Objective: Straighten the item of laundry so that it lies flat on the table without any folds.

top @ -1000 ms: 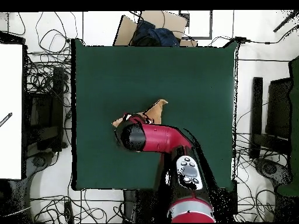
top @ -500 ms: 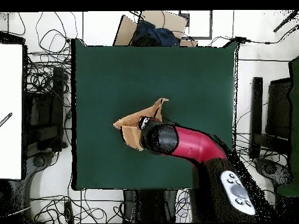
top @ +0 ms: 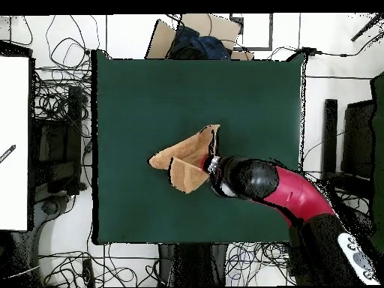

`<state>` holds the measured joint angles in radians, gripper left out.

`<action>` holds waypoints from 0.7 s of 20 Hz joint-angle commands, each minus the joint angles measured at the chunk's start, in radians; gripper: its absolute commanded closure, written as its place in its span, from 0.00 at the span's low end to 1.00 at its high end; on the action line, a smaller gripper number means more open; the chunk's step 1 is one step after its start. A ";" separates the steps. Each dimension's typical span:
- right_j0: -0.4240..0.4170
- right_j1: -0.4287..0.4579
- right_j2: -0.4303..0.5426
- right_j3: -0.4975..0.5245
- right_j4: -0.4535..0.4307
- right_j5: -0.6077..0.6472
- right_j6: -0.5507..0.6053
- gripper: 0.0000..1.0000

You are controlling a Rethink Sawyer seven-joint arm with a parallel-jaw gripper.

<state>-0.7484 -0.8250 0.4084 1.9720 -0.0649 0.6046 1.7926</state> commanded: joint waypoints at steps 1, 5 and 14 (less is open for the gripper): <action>-0.028 0.105 0.196 0.028 -0.074 -0.026 -0.198 1.00; -0.050 0.142 0.221 0.013 -0.093 -0.027 -0.191 1.00; -0.014 -0.059 0.243 -0.077 -0.076 0.232 -0.144 1.00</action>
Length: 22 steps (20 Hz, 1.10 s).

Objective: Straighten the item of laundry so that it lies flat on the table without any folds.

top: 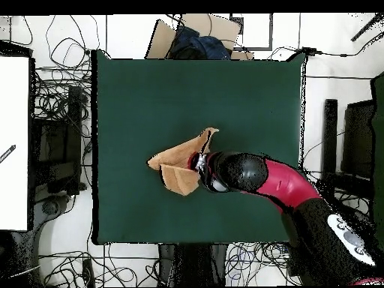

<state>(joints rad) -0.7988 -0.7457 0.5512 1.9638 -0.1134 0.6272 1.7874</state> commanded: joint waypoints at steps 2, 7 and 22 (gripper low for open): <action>0.040 -0.190 0.095 -0.075 -0.022 0.269 -0.132 1.00; 0.082 -0.281 0.036 -0.118 -0.084 0.346 -0.092 1.00; 0.104 -0.331 0.024 -0.187 -0.101 0.479 -0.080 1.00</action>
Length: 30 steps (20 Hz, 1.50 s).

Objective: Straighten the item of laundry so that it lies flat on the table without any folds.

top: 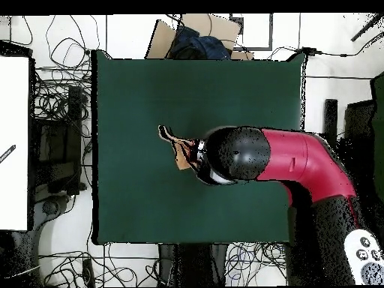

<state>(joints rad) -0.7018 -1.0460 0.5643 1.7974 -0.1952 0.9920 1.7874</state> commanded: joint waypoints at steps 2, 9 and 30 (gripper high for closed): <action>0.009 -0.045 0.012 -0.018 -0.016 0.112 -0.082 1.00; 0.012 -0.067 0.015 0.007 -0.011 0.083 -0.088 1.00; 0.070 -0.223 -0.076 0.198 -0.036 -0.118 0.056 1.00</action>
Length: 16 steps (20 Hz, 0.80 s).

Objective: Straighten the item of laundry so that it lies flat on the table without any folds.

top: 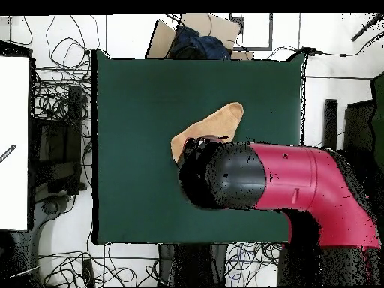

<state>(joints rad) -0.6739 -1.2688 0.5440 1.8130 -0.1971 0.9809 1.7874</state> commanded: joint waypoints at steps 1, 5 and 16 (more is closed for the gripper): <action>0.051 0.002 -0.065 0.183 -0.044 -0.106 0.079 1.00; 0.103 0.048 -0.091 0.180 -0.130 -0.148 0.151 1.00; 0.229 0.319 -0.212 0.149 -0.172 -0.431 0.249 1.00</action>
<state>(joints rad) -0.4917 -1.1164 0.4289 1.8585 -0.2947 0.6567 1.7885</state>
